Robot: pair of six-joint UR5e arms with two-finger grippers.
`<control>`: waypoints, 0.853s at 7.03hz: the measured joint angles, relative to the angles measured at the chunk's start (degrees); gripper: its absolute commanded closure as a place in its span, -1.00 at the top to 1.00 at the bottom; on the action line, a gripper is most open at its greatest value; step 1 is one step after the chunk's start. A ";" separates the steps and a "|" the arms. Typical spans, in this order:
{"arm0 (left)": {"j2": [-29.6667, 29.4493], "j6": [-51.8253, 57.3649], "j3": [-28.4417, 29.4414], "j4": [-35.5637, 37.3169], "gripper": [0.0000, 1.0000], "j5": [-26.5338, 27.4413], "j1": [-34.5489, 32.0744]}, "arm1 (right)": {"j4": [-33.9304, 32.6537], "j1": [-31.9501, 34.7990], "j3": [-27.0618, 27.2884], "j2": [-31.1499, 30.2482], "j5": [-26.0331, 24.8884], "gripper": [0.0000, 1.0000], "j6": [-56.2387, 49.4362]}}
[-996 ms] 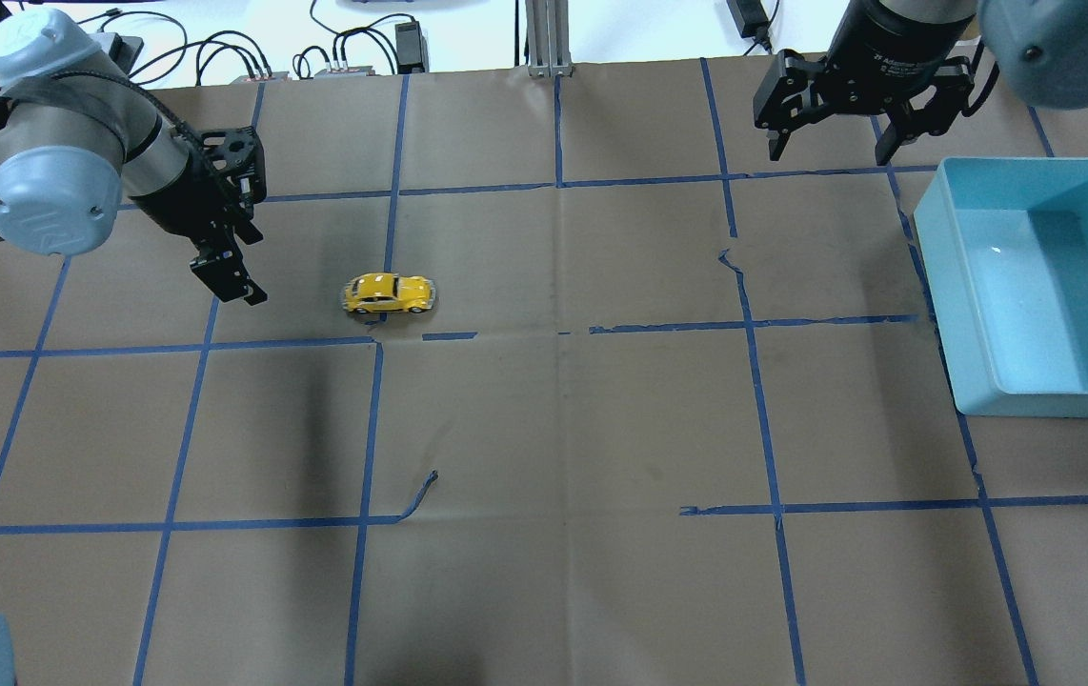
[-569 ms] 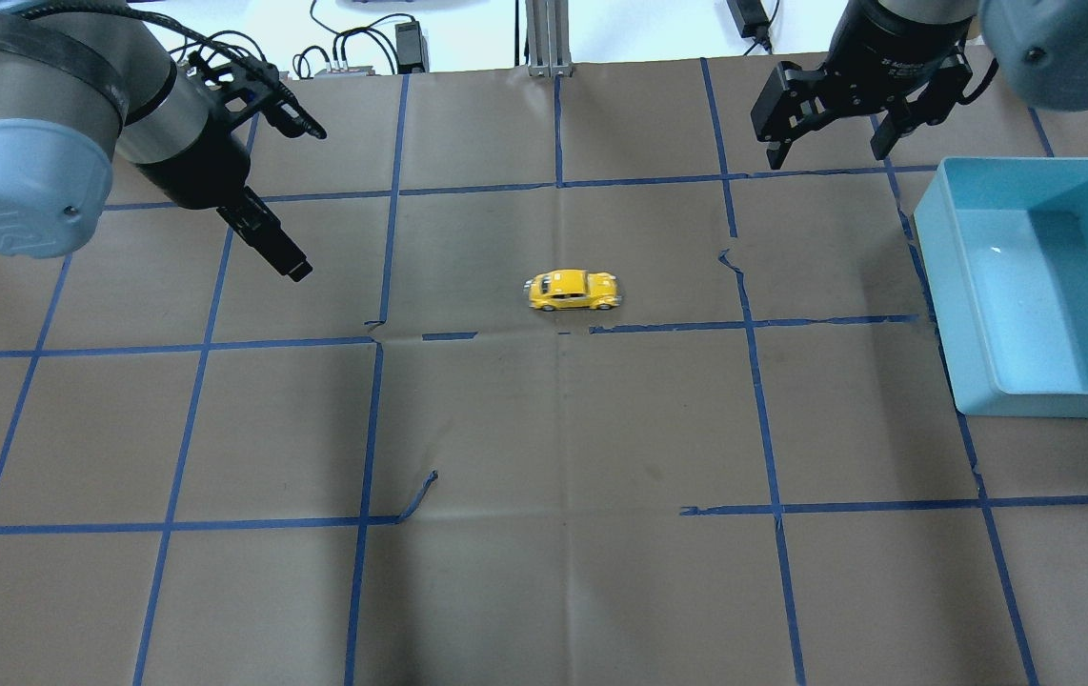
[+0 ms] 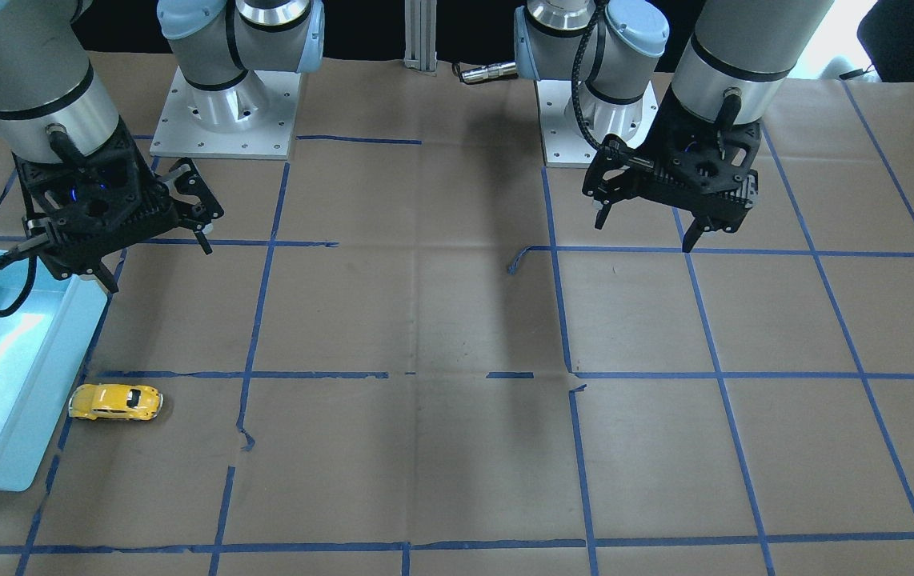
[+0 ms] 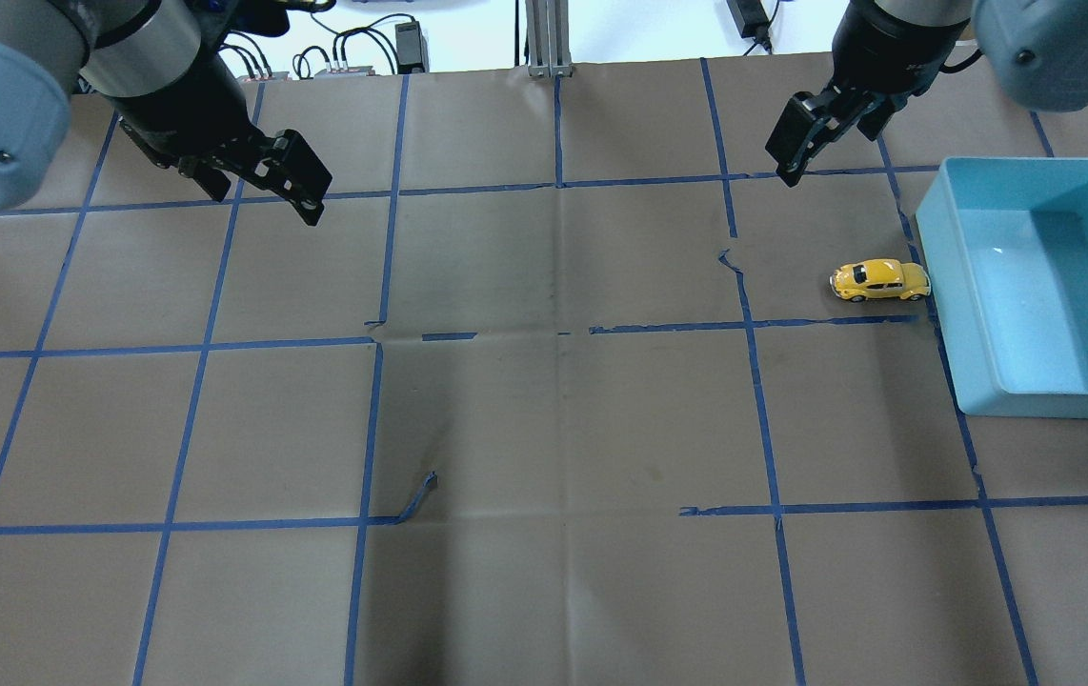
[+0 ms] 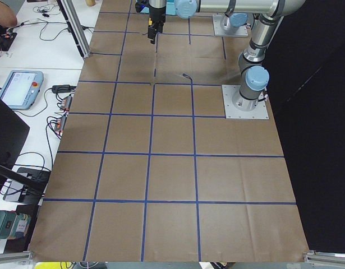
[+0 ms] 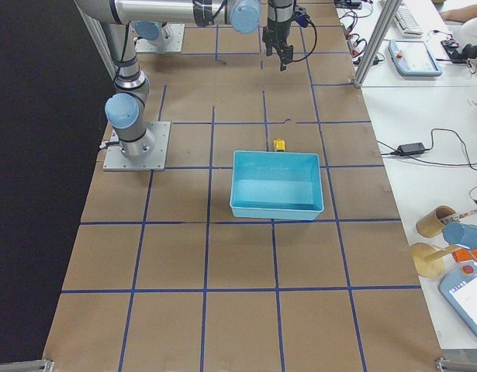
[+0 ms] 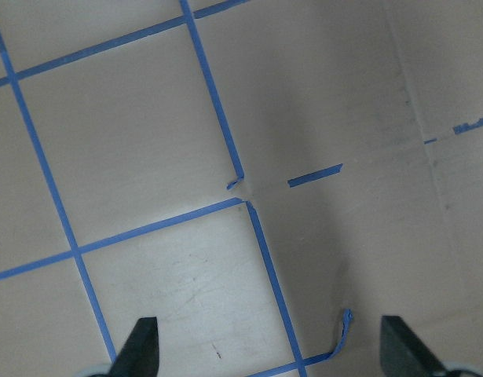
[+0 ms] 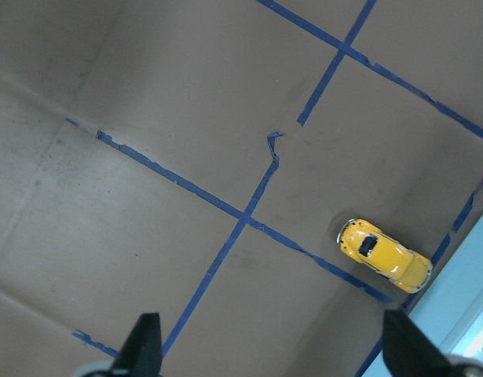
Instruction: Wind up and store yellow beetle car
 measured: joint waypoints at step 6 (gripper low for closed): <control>1.06 -6.16 0.39 -1.62 1.00 0.39 -0.01 | -9.72 -7.56 5.35 5.01 -0.03 1.00 -46.04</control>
